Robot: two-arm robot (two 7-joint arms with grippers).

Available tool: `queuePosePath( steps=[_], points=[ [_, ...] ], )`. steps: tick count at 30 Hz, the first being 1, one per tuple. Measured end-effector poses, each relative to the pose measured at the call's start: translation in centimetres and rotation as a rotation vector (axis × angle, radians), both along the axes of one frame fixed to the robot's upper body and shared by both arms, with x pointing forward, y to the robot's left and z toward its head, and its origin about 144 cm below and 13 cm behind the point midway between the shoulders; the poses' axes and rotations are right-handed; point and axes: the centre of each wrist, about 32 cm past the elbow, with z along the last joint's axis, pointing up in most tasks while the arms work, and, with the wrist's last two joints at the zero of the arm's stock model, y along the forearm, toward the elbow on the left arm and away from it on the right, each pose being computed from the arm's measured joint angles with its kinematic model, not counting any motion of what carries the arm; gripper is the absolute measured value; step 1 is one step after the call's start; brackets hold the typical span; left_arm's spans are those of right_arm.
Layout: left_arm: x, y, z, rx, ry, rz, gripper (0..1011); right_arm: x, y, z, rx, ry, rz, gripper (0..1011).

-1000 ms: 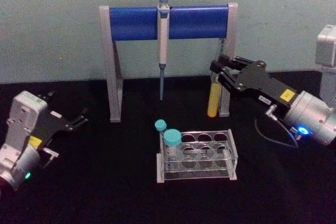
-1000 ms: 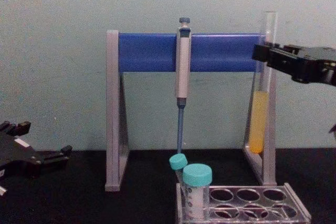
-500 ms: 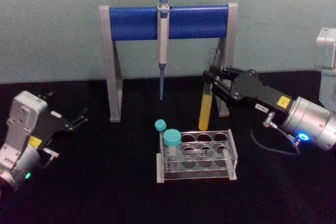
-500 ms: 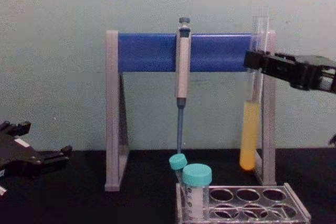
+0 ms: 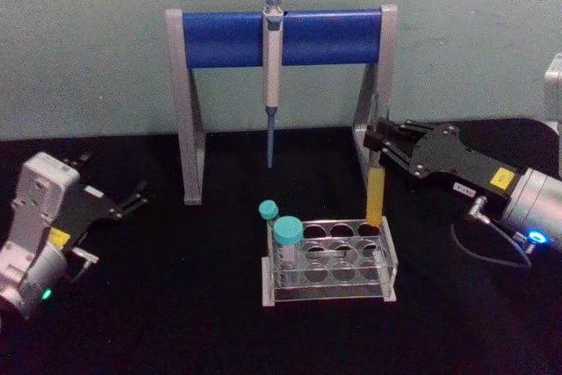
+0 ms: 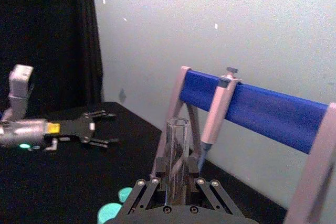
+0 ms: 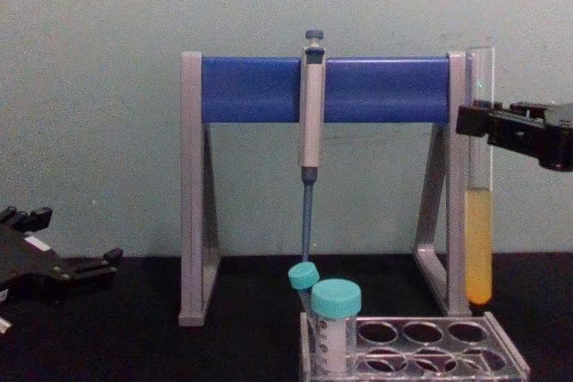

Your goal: Pick up the test tube from the test tube rack, shake it, then place it back into the test tube rack.

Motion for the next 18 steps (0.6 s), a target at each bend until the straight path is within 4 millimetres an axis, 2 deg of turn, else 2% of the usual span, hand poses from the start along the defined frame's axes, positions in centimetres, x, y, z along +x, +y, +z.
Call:
queuePosePath(
  steps=[10, 18],
  points=[
    [0.0, 0.0, 0.0, 0.000, 0.000, 0.000, 1001, 1.1, 0.7, -0.2, 0.010, -0.018, -0.024, 233],
    [0.0, 0.0, 0.0, 0.000, 0.000, 0.000, 1001, 2.1, 1.2, -1.2, 0.039, -0.010, 0.001, 233]
  ],
)
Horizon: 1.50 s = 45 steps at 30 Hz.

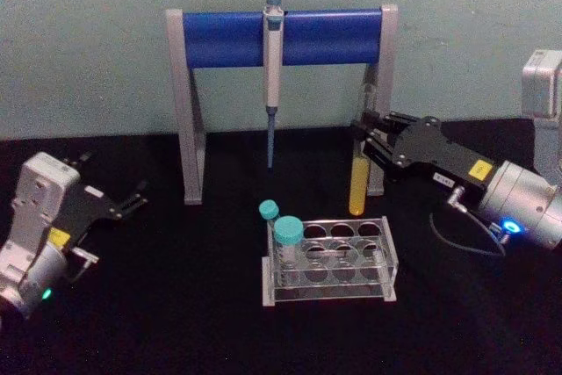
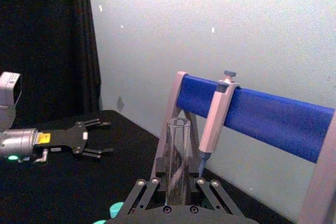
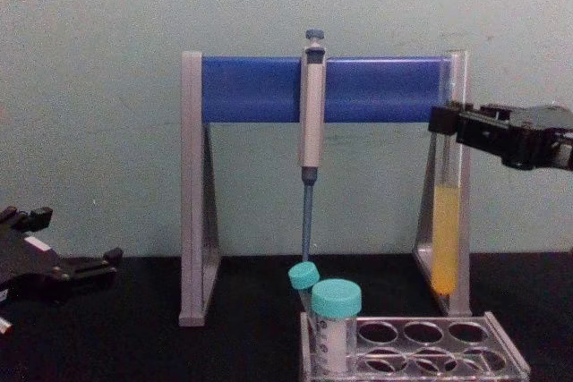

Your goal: Pick up the test tube from the test tube rack, shake it, then place it back into the test tube rack.

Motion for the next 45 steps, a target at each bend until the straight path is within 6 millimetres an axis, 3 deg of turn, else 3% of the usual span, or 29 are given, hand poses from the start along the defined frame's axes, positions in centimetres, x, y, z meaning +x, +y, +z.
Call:
queuePosePath(
  steps=[45],
  points=[
    [0.0, 0.0, 0.0, 0.000, 0.000, 0.000, 1001, 0.9, 0.5, -3.6, -0.010, 0.048, 0.069, 233]
  ],
)
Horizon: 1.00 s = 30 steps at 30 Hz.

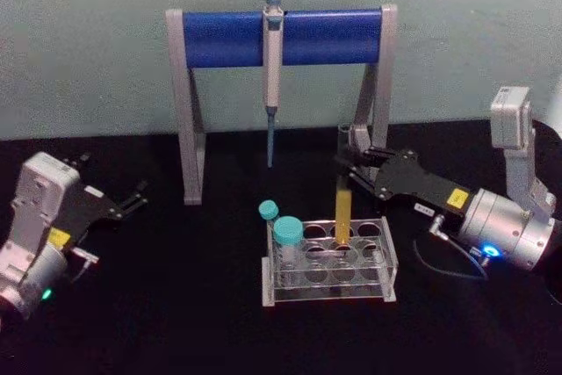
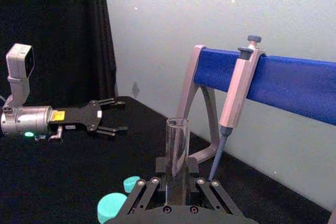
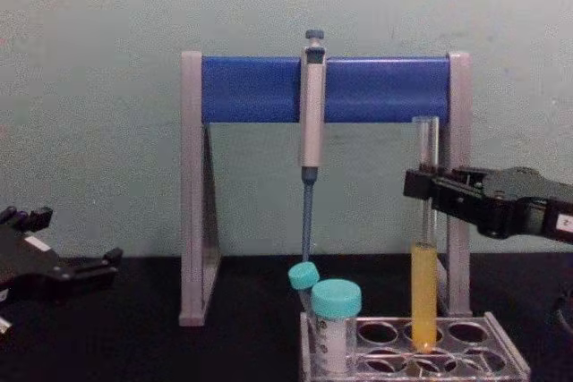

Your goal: Pick up the test tube from the test tube rack, shake it, then place it back into the test tube rack.

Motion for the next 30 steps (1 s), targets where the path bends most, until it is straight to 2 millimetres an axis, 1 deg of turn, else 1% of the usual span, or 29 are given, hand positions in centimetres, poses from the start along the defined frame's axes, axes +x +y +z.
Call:
queuePosePath(
  steps=[30],
  points=[
    [0.0, 0.0, 0.0, 0.000, 0.000, 0.000, 1001, 0.5, 0.3, -1.3, -0.054, 0.040, 0.004, 233]
  ],
)
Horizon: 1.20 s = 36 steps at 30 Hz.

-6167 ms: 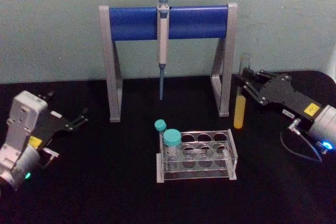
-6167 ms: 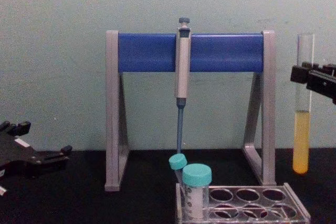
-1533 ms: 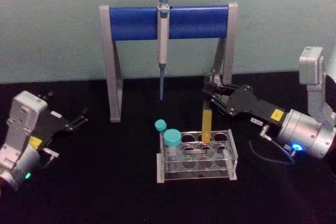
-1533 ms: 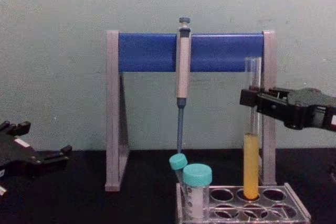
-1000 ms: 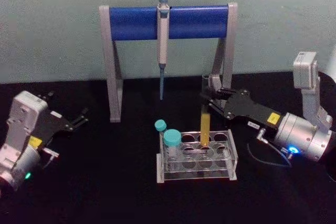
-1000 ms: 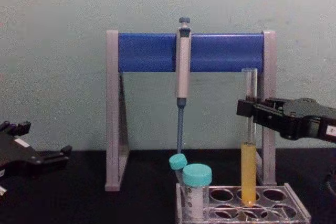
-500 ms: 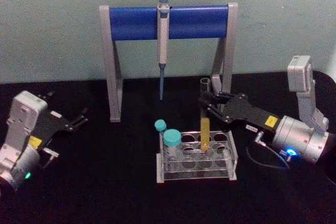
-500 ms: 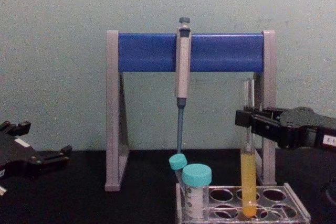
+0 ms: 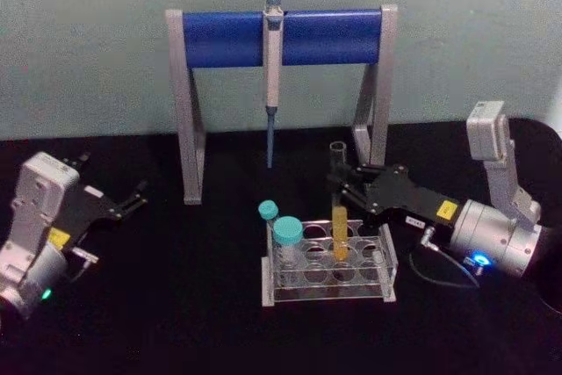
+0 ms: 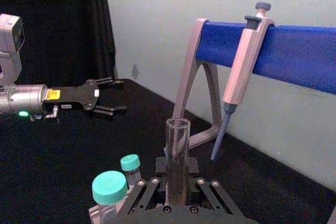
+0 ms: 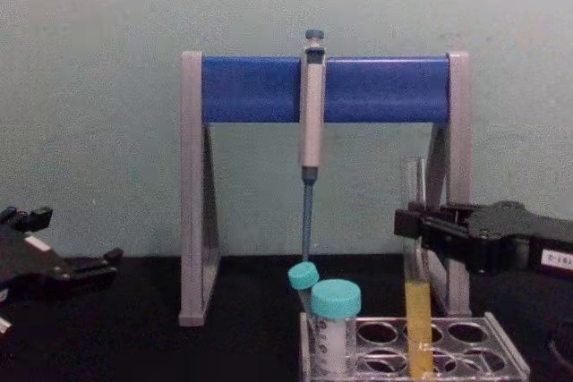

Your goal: Pick up the test tube from the test tube rack, shake it, then place it back into the test tube rack.

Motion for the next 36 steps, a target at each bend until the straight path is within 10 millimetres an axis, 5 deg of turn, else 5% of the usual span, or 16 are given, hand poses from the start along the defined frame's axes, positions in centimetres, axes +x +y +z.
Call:
queuePosePath(
  steps=[36],
  points=[
    [0.00, 0.00, 0.00, 0.000, 0.000, 0.000, 1001, 0.13, 0.31, -0.23, -0.061, 0.041, -0.010, 233]
  ],
)
